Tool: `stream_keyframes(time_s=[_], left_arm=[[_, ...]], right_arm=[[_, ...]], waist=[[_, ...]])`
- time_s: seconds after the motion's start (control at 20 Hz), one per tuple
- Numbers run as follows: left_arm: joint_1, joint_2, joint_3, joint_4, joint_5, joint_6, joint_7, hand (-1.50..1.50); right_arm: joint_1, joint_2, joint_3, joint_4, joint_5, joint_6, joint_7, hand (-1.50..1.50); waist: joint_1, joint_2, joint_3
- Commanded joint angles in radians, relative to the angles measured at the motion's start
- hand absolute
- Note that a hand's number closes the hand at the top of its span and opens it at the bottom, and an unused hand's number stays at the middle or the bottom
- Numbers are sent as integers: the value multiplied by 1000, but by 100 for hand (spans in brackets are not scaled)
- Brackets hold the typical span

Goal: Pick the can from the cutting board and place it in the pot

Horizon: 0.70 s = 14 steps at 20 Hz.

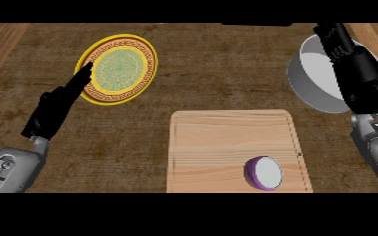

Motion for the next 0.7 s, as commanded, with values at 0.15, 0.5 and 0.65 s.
stream_keyframes(time_s=[0.15, 0.5, 0.65], left_arm=[[-75, -119, 68, -68, 57, 89, -74, 0], [-82, -225, 136, -85, 140, 150, -130, 0], [-86, -233, 144, -111, 144, 168, -114, 0]], right_arm=[[-103, 99, 113, -39, -280, 389, -130, 150], [-125, -88, 137, 73, -160, 757, -526, -150], [-131, -122, 103, 114, -161, 894, -742, -150]], waist=[[88, 9, 11], [58, 21, 13], [48, 14, 15]])
